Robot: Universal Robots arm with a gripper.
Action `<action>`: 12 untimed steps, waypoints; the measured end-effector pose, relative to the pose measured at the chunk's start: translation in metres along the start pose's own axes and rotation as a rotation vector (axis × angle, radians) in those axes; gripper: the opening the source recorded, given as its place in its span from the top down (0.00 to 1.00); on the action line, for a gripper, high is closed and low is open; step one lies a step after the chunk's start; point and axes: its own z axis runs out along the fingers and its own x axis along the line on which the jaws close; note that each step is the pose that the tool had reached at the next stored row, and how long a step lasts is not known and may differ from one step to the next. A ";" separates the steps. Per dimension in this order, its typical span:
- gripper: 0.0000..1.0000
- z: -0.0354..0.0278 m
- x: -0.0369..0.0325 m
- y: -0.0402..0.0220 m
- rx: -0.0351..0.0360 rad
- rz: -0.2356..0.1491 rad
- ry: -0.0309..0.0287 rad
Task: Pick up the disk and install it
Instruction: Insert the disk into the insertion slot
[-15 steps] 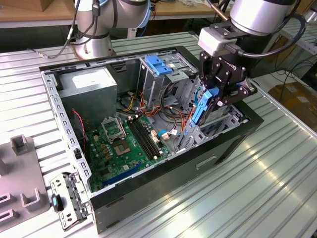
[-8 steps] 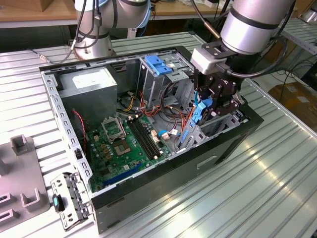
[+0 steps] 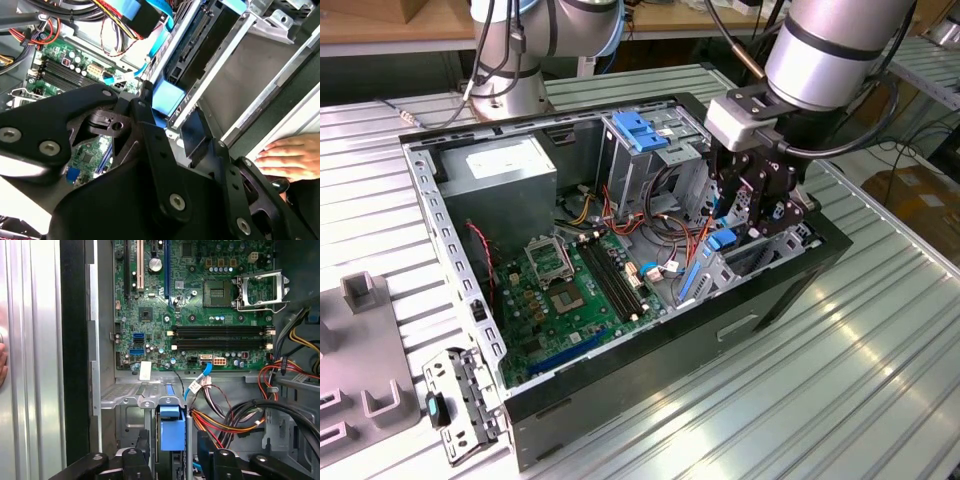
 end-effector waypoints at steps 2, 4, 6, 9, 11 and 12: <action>0.49 0.0003 0.0000 0.0000 0.0000 0.000 0.0000; 0.51 0.0005 0.0000 0.0000 0.0000 0.000 0.0000; 0.64 0.0007 0.0000 0.0000 0.0000 0.000 0.0000; 0.76 0.0010 0.0000 0.0001 0.0000 0.000 0.0000; 0.82 0.0012 0.0000 0.0001 0.0000 0.000 0.0000; 0.89 0.0014 0.0000 0.0001 0.0000 0.000 0.0000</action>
